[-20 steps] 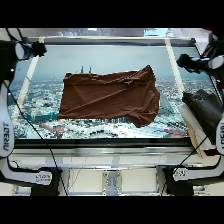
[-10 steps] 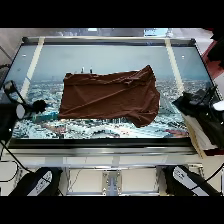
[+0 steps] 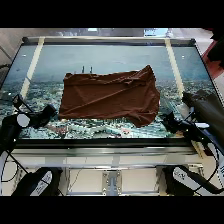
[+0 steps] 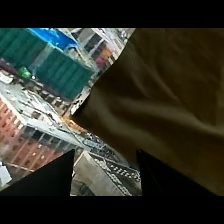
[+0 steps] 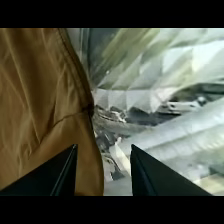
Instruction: Fold the shirts.
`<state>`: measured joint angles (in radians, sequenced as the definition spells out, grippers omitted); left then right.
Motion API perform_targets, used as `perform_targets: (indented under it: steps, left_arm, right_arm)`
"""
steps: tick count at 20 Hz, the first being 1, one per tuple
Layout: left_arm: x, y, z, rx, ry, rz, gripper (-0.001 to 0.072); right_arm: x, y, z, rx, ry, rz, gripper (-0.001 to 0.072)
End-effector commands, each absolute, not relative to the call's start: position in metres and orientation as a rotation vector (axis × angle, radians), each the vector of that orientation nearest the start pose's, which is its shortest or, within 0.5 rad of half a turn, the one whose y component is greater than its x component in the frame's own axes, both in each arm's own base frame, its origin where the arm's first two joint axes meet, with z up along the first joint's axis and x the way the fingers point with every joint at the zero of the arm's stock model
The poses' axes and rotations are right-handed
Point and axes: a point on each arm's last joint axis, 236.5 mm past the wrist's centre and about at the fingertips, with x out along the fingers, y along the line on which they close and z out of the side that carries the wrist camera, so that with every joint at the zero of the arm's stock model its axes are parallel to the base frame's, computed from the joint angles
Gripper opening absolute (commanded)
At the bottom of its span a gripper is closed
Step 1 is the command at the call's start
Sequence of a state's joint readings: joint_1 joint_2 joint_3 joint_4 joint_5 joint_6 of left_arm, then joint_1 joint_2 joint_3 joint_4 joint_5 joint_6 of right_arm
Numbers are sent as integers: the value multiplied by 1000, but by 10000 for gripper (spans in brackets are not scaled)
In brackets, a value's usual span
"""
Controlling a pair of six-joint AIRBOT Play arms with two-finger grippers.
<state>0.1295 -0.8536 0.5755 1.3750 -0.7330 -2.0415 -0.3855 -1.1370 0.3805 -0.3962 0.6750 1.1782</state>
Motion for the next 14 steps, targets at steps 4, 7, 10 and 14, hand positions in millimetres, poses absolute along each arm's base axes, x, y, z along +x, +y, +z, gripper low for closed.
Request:
perform_targets:
  steps: [4,7,10,14]
  left_arm:
    - [320,1,-20,-739,967,279,419]
    - [321,1,-20,-733,963,276,419]
    - [327,3,-16,-733,934,273,419]
    - [326,-1,-16,-799,939,287,419]
  right_arm:
    - [351,41,-115,1228,903,-117,389]
    - [361,33,-111,1278,843,-144,381]
    - [366,35,-104,1288,814,-118,82]
    - [400,47,-48,1304,667,87,30]
